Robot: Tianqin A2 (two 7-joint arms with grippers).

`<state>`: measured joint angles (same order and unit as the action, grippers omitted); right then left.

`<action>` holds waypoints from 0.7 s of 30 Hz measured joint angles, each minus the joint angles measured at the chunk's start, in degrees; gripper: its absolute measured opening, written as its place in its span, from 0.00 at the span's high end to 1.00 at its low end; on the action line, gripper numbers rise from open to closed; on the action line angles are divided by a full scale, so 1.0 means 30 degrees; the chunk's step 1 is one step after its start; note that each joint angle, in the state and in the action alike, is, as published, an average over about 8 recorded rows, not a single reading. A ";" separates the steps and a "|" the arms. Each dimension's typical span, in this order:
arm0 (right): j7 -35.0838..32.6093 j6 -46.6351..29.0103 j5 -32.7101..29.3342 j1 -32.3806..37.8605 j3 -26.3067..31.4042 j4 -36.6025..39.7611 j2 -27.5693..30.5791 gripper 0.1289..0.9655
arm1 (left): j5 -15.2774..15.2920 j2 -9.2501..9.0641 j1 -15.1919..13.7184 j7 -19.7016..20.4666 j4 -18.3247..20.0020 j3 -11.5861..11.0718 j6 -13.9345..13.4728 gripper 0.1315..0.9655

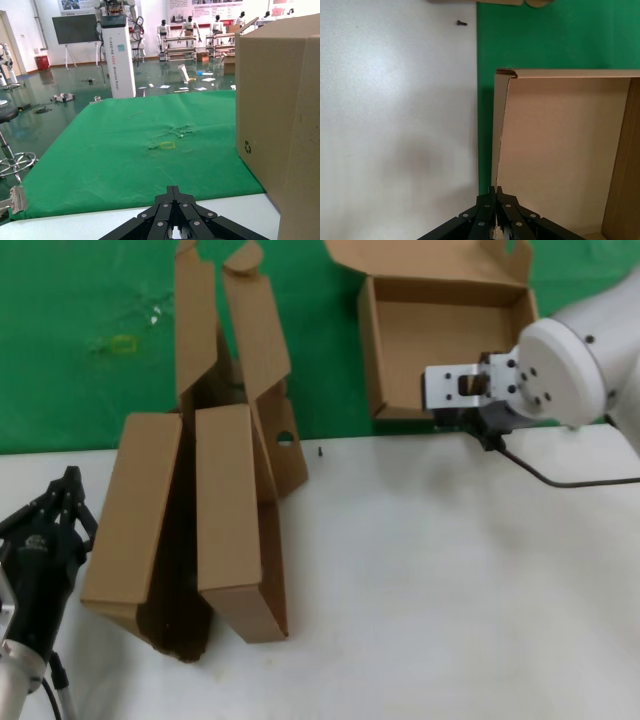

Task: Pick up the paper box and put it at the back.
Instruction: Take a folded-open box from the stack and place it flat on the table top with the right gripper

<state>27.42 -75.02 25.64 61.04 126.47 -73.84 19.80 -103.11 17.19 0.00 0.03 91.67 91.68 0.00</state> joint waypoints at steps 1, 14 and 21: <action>-0.0065 0.0011 -0.0100 0.0079 0.0099 0.0194 -0.0165 0.98 | 0.0000 0.0000 0.0000 0.0000 0.0000 0.0000 0.0000 0.99; 0.0122 0.0914 -0.0517 0.0355 -0.0036 0.1954 -0.1203 0.96 | 0.0000 0.0000 0.0000 -0.0001 0.0000 0.0000 0.0000 0.99; 0.0601 0.1587 -0.0324 0.0284 -0.0604 0.2216 -0.1410 0.95 | 0.0000 0.0000 0.0000 -0.0001 0.0000 0.0000 0.0000 0.99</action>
<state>29.22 -70.25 24.67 61.89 124.65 -67.19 15.57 -103.11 17.19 0.00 0.02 91.67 91.68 0.00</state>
